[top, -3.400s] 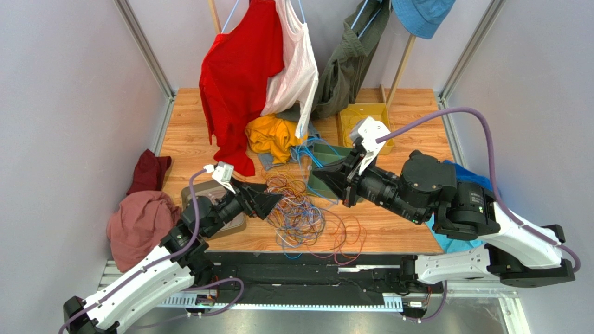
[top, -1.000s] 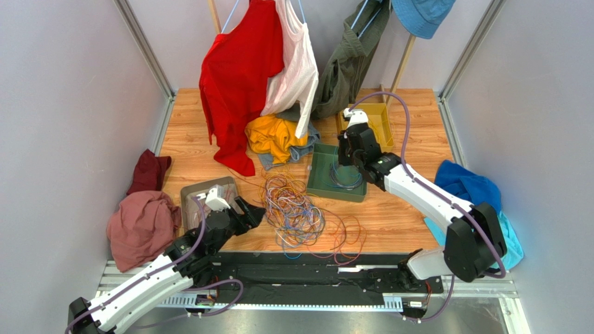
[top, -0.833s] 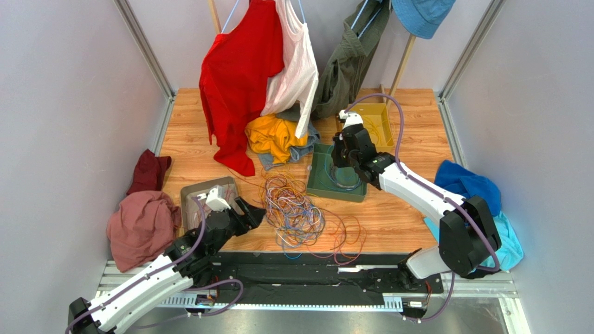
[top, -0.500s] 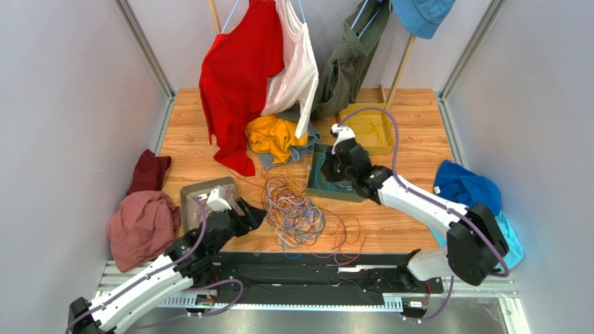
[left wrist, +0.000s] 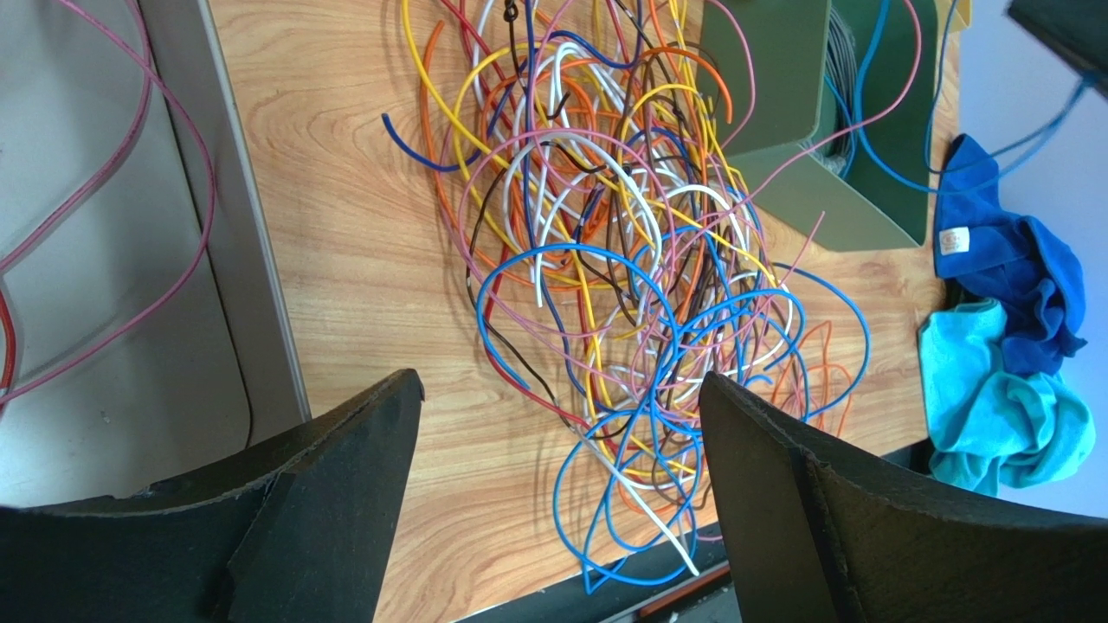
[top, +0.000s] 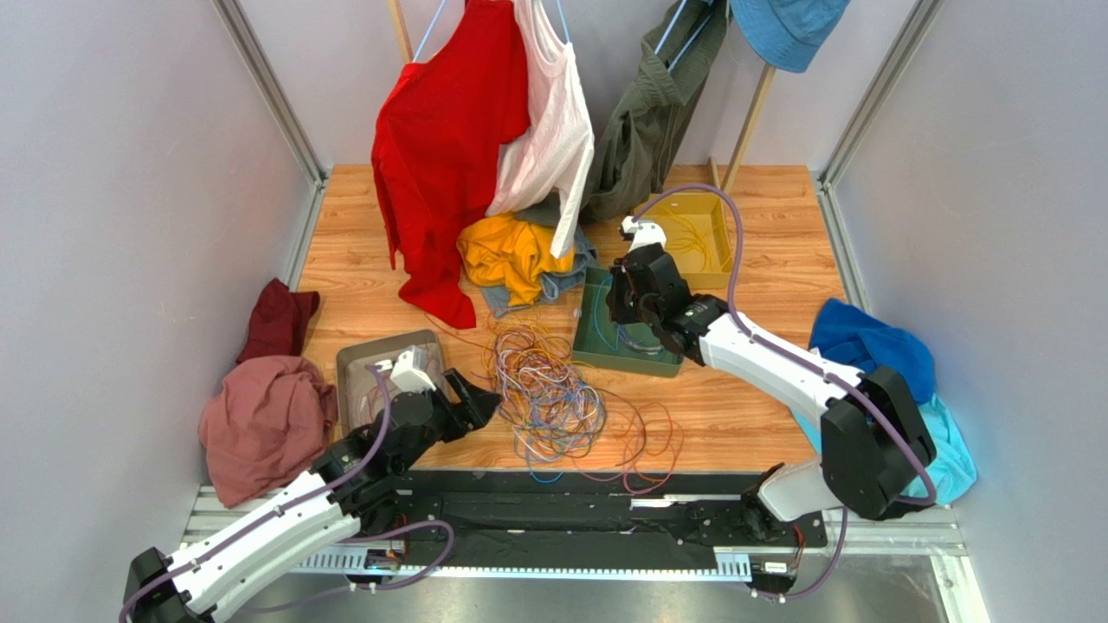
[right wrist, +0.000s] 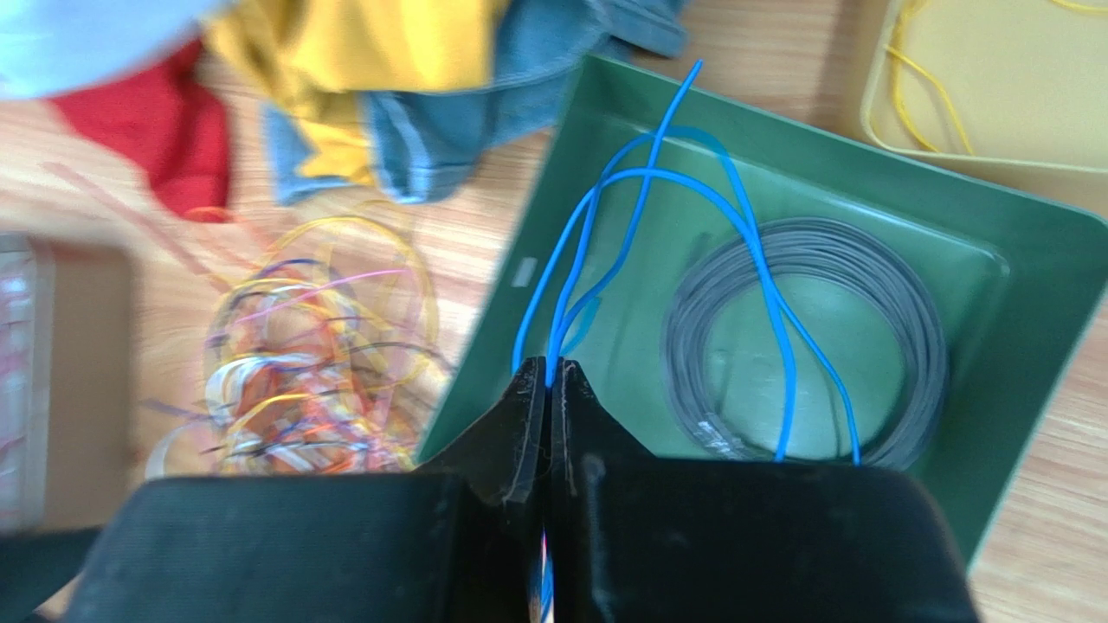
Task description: Untangle the cables
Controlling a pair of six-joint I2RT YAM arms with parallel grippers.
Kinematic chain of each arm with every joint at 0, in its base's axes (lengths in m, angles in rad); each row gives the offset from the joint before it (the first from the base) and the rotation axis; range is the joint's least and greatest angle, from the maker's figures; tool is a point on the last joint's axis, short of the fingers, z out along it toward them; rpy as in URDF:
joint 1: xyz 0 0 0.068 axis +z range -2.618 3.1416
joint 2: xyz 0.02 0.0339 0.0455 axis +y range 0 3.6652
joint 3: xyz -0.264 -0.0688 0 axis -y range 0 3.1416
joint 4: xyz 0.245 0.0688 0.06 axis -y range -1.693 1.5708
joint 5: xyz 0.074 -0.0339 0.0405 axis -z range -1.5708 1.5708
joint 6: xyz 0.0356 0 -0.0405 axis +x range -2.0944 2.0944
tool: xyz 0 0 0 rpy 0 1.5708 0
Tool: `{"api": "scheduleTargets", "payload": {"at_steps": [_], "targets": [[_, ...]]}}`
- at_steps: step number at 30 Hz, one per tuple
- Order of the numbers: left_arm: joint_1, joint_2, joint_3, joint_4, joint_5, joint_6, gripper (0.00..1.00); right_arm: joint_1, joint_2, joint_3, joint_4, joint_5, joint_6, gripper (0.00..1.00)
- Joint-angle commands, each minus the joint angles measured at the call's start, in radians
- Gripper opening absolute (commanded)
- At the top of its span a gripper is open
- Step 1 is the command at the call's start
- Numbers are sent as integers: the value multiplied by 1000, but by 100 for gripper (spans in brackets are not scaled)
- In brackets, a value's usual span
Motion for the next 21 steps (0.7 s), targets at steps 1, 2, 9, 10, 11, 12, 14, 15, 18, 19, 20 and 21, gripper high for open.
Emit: {"api": "scheduleTargets", "payload": {"at_steps": [1,2,9,10,11,12,14,15,18,19,20,21], "targets": [[-3,4,5,10,-8,-3,87,-20,58,13,14,54,-33,0],[-3,4,2,11,-9,-2,87,-27,67,12,22,67,-32,0],[-3,1,14,-3,-17,17,87,-50,72,18,-18,65,-18,48],[-3,3,12,-3,-22,18,88,-43,28,-5,-14,76,-16,55],[-3,1,14,-1,-22,20,87,-40,5,-13,-14,97,-9,59],[-3,0,17,6,-23,29,88,-35,-18,-16,-20,104,-2,66],[-3,-3,28,16,-20,47,88,-26,-84,-20,-59,129,1,67],[-3,-3,35,13,-20,67,88,0,-109,-28,-72,142,1,67],[-3,-8,72,-21,-39,93,88,76,-234,-115,-52,140,19,67],[-3,-6,80,-29,-52,98,88,106,-292,-147,-38,131,24,67],[-3,-9,86,-33,-57,100,88,136,-314,-172,-9,107,28,67],[-3,-11,91,-43,-62,103,88,193,-330,-215,-1,93,39,66]]}}
